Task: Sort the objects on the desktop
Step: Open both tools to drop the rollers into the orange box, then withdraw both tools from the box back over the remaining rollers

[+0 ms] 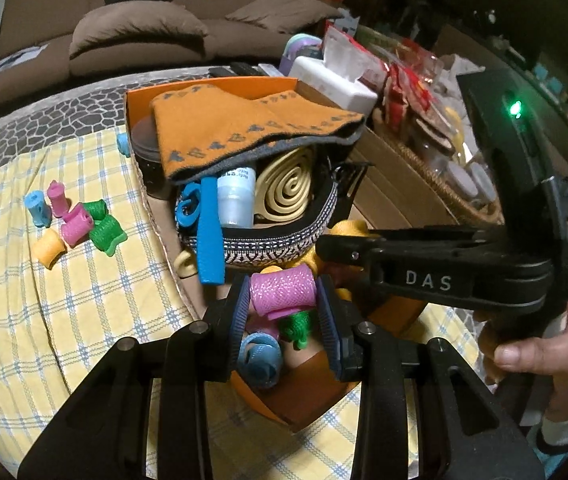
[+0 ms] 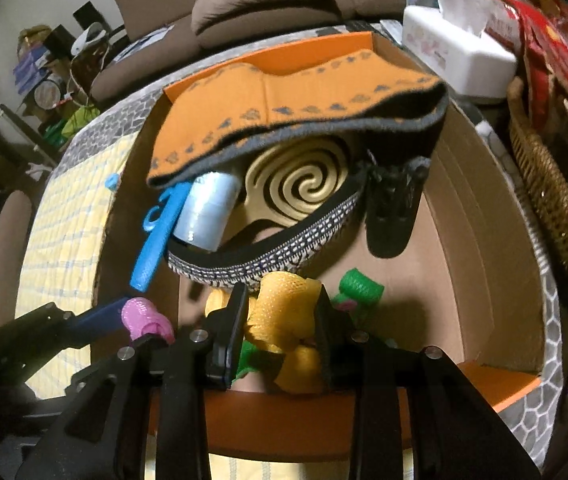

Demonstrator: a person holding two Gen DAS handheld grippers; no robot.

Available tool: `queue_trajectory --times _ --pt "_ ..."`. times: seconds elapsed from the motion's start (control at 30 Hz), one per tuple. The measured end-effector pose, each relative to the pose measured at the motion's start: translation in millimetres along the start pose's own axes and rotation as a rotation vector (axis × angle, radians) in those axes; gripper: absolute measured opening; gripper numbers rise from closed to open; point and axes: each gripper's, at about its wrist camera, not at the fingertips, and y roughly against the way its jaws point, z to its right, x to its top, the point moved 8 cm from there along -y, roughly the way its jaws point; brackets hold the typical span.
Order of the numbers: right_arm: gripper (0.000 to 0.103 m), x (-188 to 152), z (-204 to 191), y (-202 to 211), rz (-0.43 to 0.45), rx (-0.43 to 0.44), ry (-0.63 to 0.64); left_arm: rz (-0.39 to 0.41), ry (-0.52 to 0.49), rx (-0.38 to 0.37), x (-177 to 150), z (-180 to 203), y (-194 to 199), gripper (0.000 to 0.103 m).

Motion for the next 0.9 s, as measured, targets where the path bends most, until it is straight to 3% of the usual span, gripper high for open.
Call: queue_trajectory --times 0.1,0.23,0.43,0.53,0.6,0.73,0.8,0.9 --pt "0.034 -1 2 0 -0.006 -0.004 -0.008 0.01 0.015 -0.011 2 -3 4 0.036" --pt "0.041 1 4 5 0.006 -0.011 -0.017 0.035 0.035 -0.031 7 -4 11 0.056" --pt "0.044 11 0 21 0.069 -0.006 -0.02 0.056 0.066 -0.035 13 -11 21 0.06" --pt "0.061 18 -8 31 0.115 0.002 -0.011 0.09 0.097 -0.023 18 -23 33 0.076" --pt "0.063 23 -18 36 0.144 0.013 -0.002 0.106 0.121 -0.016 21 -33 40 0.078" --pt "0.078 34 -38 38 0.179 0.028 0.014 0.139 0.187 0.017 24 -67 56 0.091" --pt "0.081 39 -46 38 0.189 0.035 0.023 0.147 0.222 0.028 25 -82 61 0.098" --pt "0.082 43 -62 37 0.199 0.05 0.036 0.168 0.289 0.05 24 -111 70 0.1"
